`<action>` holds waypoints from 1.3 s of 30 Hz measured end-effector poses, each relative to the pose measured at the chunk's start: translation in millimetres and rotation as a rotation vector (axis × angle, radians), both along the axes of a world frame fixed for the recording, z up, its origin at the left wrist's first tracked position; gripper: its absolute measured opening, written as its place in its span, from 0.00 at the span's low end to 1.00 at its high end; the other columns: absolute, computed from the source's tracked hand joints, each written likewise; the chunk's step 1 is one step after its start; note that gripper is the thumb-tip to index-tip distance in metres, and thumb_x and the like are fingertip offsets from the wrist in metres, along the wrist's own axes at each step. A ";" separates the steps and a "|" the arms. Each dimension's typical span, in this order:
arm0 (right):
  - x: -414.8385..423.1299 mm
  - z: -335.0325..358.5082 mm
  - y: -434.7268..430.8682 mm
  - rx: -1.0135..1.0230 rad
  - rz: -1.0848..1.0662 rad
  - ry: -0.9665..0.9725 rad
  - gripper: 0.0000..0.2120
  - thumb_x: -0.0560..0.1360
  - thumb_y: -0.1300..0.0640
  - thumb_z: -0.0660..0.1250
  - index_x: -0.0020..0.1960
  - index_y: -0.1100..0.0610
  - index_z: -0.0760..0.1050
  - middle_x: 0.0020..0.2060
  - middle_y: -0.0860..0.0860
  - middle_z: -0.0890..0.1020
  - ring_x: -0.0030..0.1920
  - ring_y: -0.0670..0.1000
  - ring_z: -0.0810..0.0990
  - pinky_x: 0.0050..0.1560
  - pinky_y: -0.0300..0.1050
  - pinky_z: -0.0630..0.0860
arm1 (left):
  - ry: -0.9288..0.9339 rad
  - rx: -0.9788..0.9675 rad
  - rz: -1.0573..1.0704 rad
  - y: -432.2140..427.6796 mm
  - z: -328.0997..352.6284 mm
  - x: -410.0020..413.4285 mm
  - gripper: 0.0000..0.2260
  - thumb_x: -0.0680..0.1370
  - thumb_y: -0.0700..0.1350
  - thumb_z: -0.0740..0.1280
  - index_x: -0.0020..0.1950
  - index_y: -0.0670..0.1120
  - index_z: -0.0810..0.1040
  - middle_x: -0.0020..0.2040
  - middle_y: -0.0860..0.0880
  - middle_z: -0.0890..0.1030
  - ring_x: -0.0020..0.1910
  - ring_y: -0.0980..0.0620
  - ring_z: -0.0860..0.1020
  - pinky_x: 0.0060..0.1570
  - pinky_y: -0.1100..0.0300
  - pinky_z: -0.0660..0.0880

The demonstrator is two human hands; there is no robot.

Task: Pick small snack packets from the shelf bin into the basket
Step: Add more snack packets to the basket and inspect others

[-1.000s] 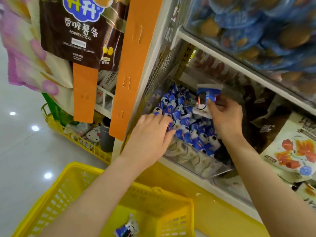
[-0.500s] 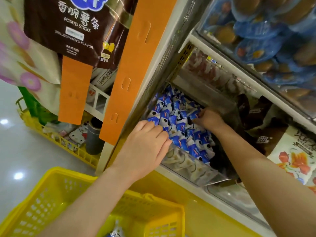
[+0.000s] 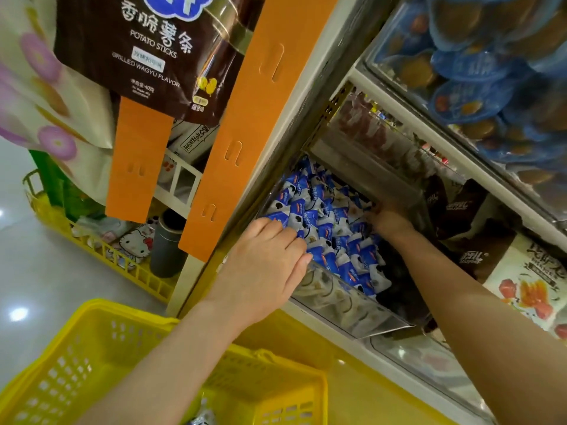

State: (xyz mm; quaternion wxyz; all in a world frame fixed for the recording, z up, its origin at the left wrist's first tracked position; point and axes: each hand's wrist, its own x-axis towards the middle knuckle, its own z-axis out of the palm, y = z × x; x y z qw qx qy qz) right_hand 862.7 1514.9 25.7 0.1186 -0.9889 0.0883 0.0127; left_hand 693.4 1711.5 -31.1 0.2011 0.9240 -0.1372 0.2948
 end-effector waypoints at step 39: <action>-208.0 -23.0 44.7 1.036 0.470 -0.031 0.04 0.78 0.58 0.62 0.47 0.55 0.75 0.39 0.56 0.78 0.39 0.48 0.74 0.40 0.45 0.72 | 0.563 -1.259 -0.030 -36.6 22.6 -80.1 0.06 0.78 0.40 0.64 0.45 0.51 0.72 0.34 0.51 0.74 0.25 0.63 0.72 0.29 0.67 0.70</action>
